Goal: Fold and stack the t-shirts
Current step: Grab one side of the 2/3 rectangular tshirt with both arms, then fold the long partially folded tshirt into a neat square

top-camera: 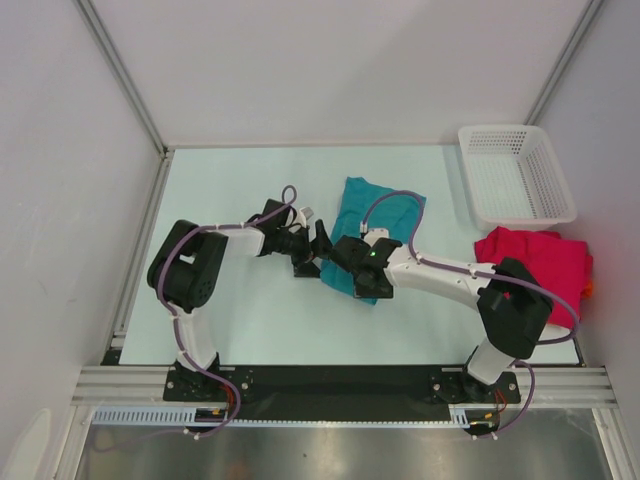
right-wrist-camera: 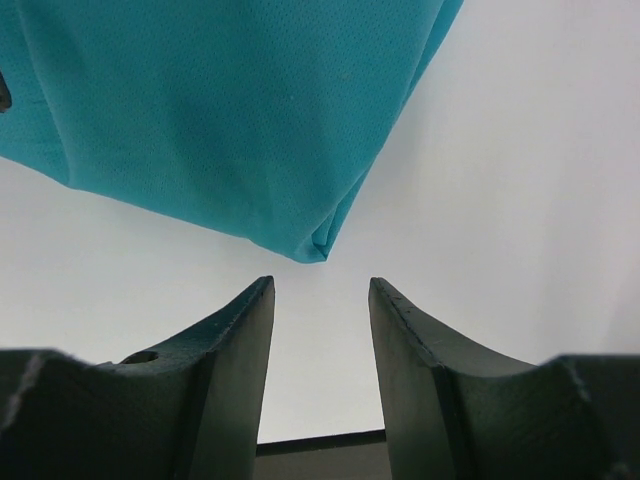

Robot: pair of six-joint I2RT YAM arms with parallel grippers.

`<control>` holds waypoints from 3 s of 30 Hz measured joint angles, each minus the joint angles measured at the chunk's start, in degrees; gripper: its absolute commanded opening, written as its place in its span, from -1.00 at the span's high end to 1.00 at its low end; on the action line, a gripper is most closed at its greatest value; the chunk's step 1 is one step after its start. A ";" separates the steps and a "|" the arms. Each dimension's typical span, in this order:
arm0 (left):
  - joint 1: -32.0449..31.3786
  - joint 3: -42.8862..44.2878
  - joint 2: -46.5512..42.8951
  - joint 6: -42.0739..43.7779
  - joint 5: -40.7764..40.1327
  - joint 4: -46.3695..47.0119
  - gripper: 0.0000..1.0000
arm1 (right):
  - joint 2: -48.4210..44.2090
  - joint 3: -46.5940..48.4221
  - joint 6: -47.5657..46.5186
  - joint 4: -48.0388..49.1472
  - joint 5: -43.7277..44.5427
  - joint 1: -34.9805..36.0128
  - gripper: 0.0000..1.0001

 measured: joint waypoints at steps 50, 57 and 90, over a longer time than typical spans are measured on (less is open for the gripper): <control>-1.03 -21.11 -33.88 5.55 -9.88 -16.11 0.99 | -11.04 -5.14 11.45 -4.59 -0.57 14.38 1.00; -1.05 -20.17 -36.35 5.55 -9.88 -19.02 1.00 | -12.72 2.16 12.11 -10.62 1.27 13.09 1.00; 3.06 33.75 4.26 9.79 -10.95 -31.63 1.00 | 13.79 26.21 -20.24 -0.68 0.20 -21.46 1.00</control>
